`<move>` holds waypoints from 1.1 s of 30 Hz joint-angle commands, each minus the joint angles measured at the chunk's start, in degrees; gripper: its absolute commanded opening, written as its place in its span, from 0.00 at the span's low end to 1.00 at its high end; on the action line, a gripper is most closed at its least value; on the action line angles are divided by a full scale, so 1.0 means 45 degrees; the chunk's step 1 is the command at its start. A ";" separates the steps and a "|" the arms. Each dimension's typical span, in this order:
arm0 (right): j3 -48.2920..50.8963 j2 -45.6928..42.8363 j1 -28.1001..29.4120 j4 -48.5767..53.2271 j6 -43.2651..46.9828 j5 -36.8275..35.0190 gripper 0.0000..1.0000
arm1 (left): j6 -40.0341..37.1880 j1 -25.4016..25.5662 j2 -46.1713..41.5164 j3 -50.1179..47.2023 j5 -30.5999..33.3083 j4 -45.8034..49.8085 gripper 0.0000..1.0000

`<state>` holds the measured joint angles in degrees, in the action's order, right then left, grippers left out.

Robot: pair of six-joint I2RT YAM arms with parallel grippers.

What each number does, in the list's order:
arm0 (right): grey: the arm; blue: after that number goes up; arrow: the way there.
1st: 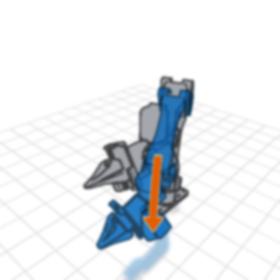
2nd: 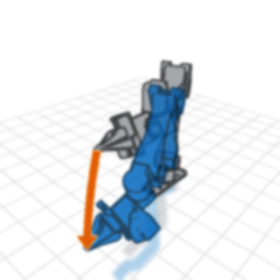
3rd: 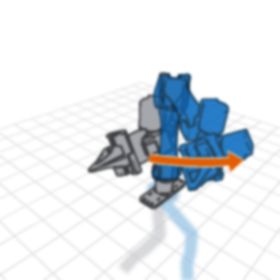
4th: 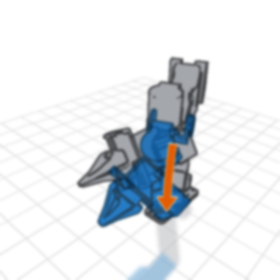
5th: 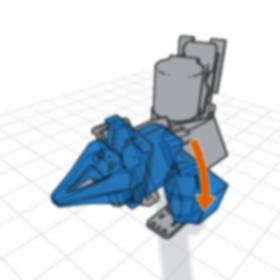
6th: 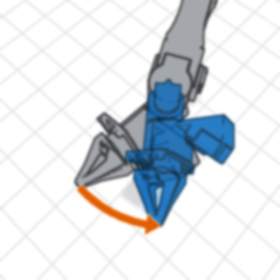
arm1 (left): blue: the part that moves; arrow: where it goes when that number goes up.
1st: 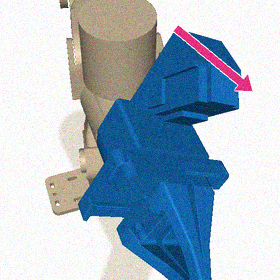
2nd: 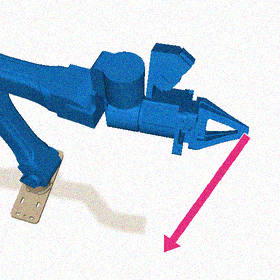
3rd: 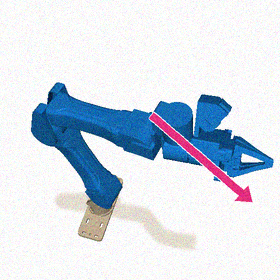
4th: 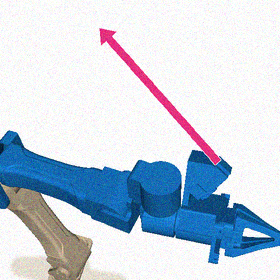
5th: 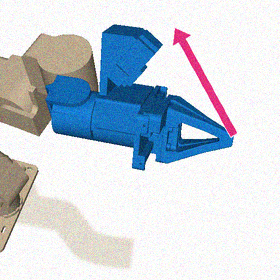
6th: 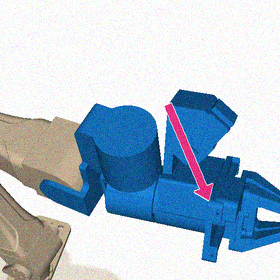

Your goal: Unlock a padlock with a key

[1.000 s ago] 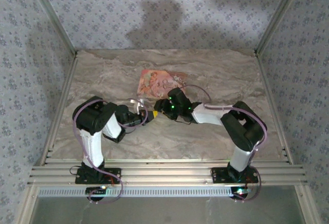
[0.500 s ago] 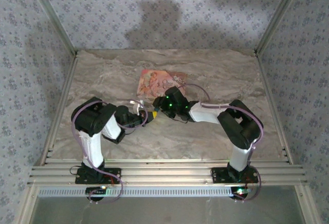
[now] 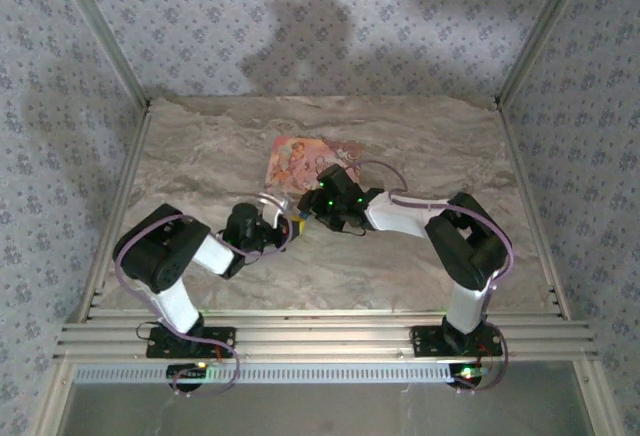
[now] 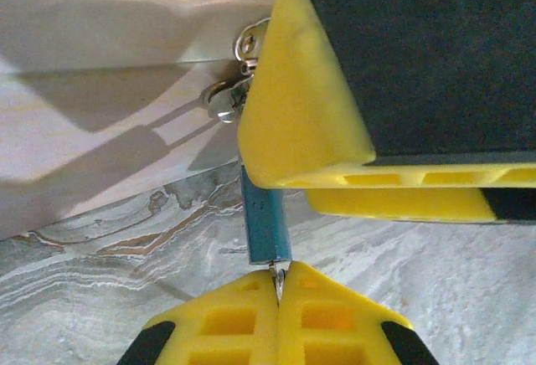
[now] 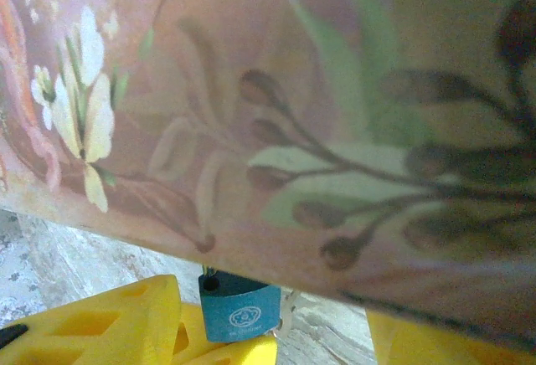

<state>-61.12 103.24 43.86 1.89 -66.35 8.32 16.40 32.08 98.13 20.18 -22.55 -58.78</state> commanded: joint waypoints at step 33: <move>0.0640 -0.0539 -0.0245 0.0534 0.0511 0.0613 0.00 | -0.2704 0.1539 -0.2762 0.0680 0.2216 0.4507 0.26</move>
<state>-60.69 101.69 43.75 4.82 -63.59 12.43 4.08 38.79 88.44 22.74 -11.25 -39.09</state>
